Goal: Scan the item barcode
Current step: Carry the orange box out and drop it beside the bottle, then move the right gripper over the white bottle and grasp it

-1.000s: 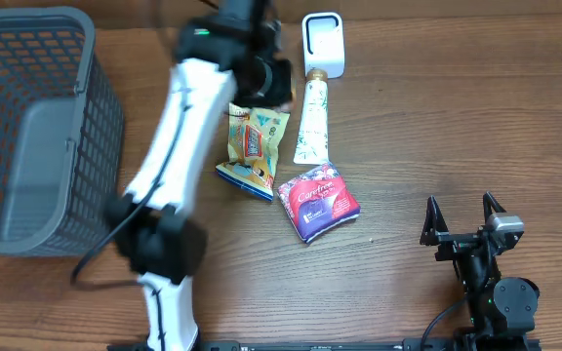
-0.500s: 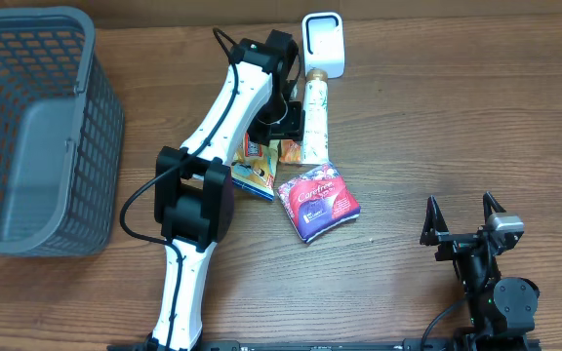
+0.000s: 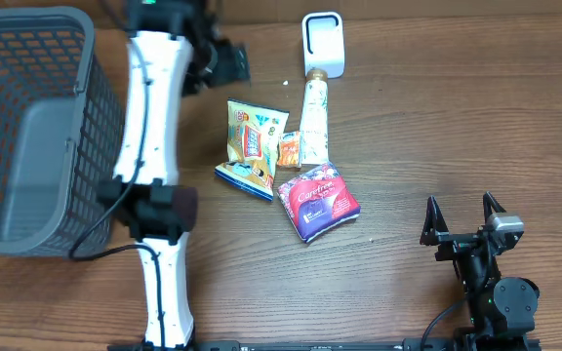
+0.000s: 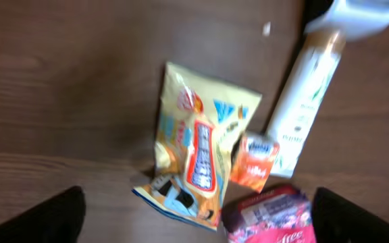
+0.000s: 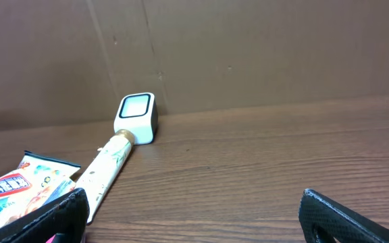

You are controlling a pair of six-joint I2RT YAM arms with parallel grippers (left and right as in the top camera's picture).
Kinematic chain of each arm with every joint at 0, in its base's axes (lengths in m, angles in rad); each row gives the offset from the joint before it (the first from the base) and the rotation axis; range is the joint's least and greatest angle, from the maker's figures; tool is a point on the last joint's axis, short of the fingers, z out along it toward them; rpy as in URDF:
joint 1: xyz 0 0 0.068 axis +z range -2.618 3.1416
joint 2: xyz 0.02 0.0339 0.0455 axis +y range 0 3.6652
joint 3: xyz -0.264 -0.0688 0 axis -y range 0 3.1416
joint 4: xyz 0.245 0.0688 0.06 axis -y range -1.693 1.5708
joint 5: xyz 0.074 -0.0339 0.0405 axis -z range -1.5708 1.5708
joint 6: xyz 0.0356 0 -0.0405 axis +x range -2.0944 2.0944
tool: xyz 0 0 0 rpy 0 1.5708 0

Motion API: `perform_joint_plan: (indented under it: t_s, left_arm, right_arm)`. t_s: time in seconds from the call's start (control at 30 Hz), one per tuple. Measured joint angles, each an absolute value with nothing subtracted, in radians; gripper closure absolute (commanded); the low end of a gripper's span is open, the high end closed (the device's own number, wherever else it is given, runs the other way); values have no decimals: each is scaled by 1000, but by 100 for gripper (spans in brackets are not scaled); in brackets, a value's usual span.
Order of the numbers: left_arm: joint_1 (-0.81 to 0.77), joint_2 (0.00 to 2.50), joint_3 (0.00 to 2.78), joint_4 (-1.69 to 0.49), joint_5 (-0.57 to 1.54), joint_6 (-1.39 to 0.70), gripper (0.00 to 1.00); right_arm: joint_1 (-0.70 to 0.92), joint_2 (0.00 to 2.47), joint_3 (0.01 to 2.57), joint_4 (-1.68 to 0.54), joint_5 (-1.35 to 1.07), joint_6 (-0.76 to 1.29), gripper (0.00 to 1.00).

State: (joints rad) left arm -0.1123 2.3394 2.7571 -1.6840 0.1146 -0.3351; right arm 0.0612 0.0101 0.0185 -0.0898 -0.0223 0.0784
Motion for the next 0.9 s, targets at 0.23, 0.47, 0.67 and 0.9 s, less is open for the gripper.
perform_joint_plan:
  t_s: [0.23,0.47,0.67,0.9]
  left_arm:
    - [-64,2300,2828,-1684,114,-337,0]
    - [-64,2300,2827,-1687,110,-337,0]
    - [-64,2300,2827,-1688,107,-337,0]
    - [-64,2300,2827,-1688,107,-337,0]
  right_arm:
    - [62,10,19,-87,18,63,0]
    - [61,12,19,67,32,70,0]
    - [62,11,19,401,-111,172,0]
    - [60,44,151,418,-163,166,0]
